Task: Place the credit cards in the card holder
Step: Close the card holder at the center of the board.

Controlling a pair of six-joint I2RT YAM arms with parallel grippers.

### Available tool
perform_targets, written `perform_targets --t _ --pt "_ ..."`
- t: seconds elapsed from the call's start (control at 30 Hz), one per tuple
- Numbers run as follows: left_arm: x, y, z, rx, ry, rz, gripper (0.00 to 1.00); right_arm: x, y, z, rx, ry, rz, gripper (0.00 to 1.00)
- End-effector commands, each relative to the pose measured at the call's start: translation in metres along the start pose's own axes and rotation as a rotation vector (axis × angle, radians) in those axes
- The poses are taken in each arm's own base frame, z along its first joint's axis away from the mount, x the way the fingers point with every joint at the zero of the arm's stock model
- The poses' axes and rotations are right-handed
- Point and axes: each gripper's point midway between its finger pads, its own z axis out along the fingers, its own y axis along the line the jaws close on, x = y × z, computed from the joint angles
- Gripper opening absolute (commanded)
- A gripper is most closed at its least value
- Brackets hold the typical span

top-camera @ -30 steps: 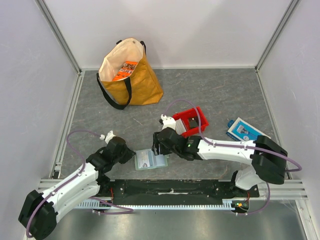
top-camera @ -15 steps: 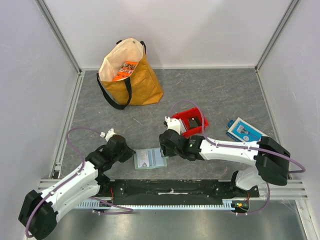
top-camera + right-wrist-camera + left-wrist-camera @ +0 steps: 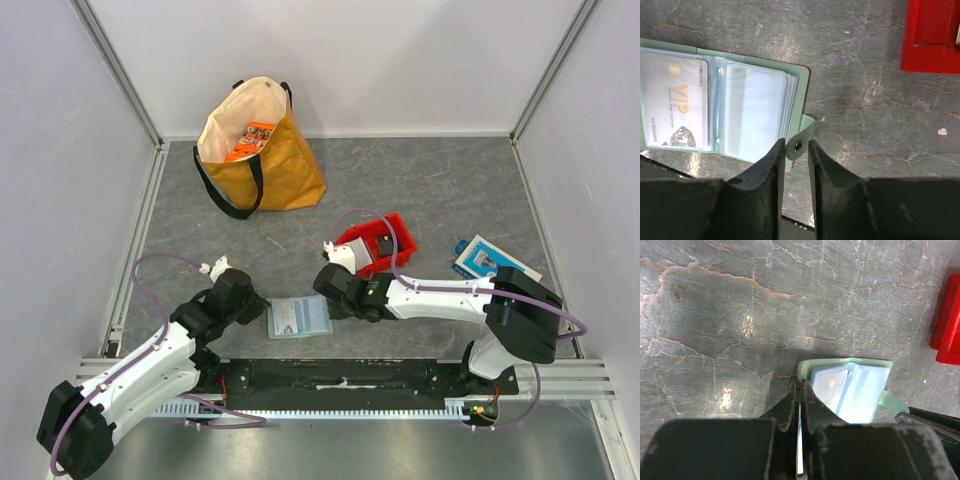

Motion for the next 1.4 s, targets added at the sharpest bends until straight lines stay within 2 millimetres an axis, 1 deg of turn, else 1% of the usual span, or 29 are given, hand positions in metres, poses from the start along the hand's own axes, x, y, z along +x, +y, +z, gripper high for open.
perform_targets --t 0.0,0.03,0.1,0.2,0.27,0.37,0.43,0.47,0.57,0.63,0.8,0.83,0.9,1.07,1.13,1.23,1.3,1.37 --pt "-0.014 -0.016 -0.007 0.034 -0.043 0.038 0.02 -0.007 0.005 -0.002 -0.005 -0.022 0.023 0.24" --pt "-0.015 -0.016 -0.008 0.037 -0.042 0.039 0.02 -0.006 0.003 -0.002 0.003 -0.023 0.023 0.19" --pt "-0.016 -0.019 -0.008 0.041 -0.043 0.046 0.02 -0.005 -0.001 -0.002 0.015 -0.024 0.022 0.12" --pt "-0.018 -0.023 -0.010 0.049 -0.041 0.065 0.02 -0.004 -0.007 -0.002 0.034 -0.028 0.027 0.03" --pt "-0.019 -0.027 -0.011 0.054 -0.038 0.086 0.02 -0.001 -0.010 -0.001 0.040 -0.023 0.029 0.00" --pt "-0.022 -0.038 -0.014 0.070 -0.027 0.115 0.02 0.006 -0.013 0.001 0.041 -0.016 0.041 0.00" --pt "-0.022 -0.047 -0.015 0.081 -0.007 0.141 0.02 0.009 -0.010 0.002 0.002 -0.021 0.057 0.00" --pt "-0.024 -0.053 -0.016 0.084 0.002 0.149 0.02 0.008 -0.005 0.002 -0.036 -0.037 0.078 0.00" --pt "-0.023 -0.064 -0.014 0.087 0.042 0.180 0.02 0.009 0.003 0.001 -0.113 -0.063 0.133 0.00" --pt "-0.022 -0.074 -0.014 0.098 0.072 0.193 0.02 0.010 0.005 0.001 -0.142 -0.075 0.165 0.00" --pt "-0.015 -0.087 -0.007 0.104 0.132 0.203 0.02 0.014 0.004 0.002 -0.174 -0.095 0.222 0.00" --pt "-0.011 -0.091 -0.007 0.124 0.155 0.203 0.02 0.016 0.001 0.003 -0.167 -0.090 0.226 0.00" --pt "-0.007 -0.099 -0.005 0.148 0.171 0.198 0.02 0.013 0.005 0.002 -0.192 -0.110 0.247 0.00" --pt "0.003 -0.109 -0.003 0.167 0.205 0.206 0.03 0.010 -0.001 0.000 -0.189 -0.143 0.289 0.00" --pt "0.009 -0.112 -0.002 0.172 0.220 0.213 0.05 0.009 -0.005 -0.001 -0.186 -0.160 0.305 0.00" --pt "0.021 -0.116 0.000 0.180 0.251 0.221 0.11 0.004 -0.012 -0.004 -0.170 -0.197 0.330 0.00" --pt "0.028 -0.120 0.002 0.189 0.268 0.228 0.16 -0.001 -0.018 -0.008 -0.151 -0.230 0.345 0.00" --pt "0.035 -0.125 0.003 0.199 0.281 0.242 0.24 -0.005 -0.020 -0.010 -0.146 -0.247 0.347 0.00"
